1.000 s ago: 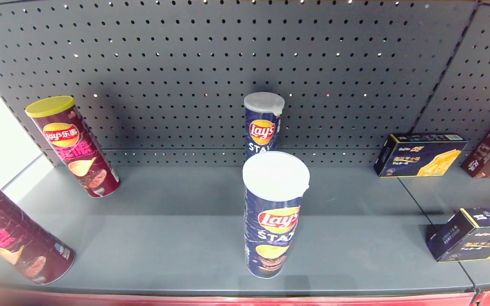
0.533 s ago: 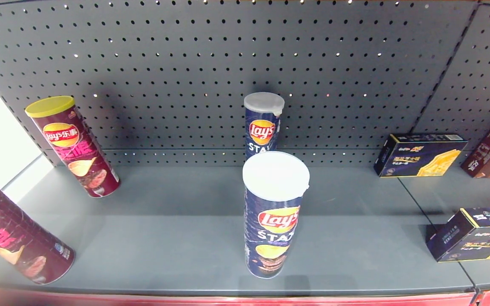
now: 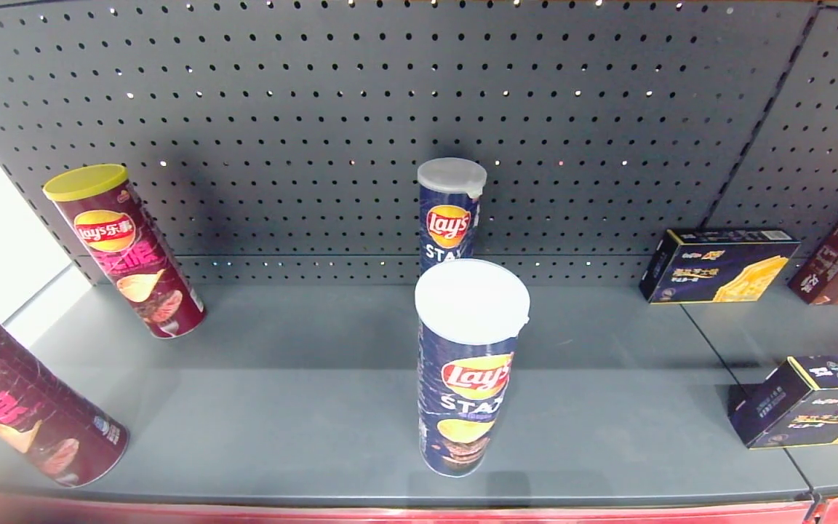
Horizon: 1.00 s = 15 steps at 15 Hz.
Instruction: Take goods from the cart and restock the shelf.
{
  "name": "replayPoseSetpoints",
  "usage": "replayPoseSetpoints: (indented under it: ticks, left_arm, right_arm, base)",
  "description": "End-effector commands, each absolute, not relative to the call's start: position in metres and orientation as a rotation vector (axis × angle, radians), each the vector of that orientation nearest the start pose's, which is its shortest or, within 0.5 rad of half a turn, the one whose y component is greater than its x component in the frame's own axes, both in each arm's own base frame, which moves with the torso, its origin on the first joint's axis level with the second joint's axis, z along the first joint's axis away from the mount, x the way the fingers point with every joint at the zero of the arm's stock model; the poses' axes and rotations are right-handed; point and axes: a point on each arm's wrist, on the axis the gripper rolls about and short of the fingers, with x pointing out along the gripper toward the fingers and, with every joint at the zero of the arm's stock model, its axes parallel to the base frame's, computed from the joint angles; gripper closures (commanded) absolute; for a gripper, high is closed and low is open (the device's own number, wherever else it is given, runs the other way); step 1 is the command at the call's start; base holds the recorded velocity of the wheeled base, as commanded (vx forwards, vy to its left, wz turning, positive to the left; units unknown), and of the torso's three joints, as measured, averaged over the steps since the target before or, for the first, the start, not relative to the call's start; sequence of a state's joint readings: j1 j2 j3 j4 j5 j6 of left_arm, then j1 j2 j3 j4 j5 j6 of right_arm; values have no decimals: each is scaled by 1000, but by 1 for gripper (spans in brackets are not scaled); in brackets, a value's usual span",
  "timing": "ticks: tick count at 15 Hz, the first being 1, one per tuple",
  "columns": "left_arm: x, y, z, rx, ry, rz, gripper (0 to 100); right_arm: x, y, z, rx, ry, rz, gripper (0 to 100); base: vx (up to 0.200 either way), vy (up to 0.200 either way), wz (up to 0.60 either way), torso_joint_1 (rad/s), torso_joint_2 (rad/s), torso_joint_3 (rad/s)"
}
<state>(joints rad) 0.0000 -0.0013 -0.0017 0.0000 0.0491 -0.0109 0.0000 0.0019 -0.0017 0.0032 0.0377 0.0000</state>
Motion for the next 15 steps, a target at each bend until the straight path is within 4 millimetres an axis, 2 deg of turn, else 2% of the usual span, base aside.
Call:
replayPoseSetpoints:
  ticks: [1, 15]
  left_arm:
    - [-23, 1, 76, -12, -2, 51, 0]
    - [-23, 1, 76, -11, -2, 48, 0]
  right_arm:
    - [-23, 1, 76, 0, 3, 38, 0]
    - [-23, 1, 76, -1, 3, 38, 0]
  base:
    - [0, 0, 0, 0, 0, 0]
    - [0, 0, 0, 0, 0, 0]
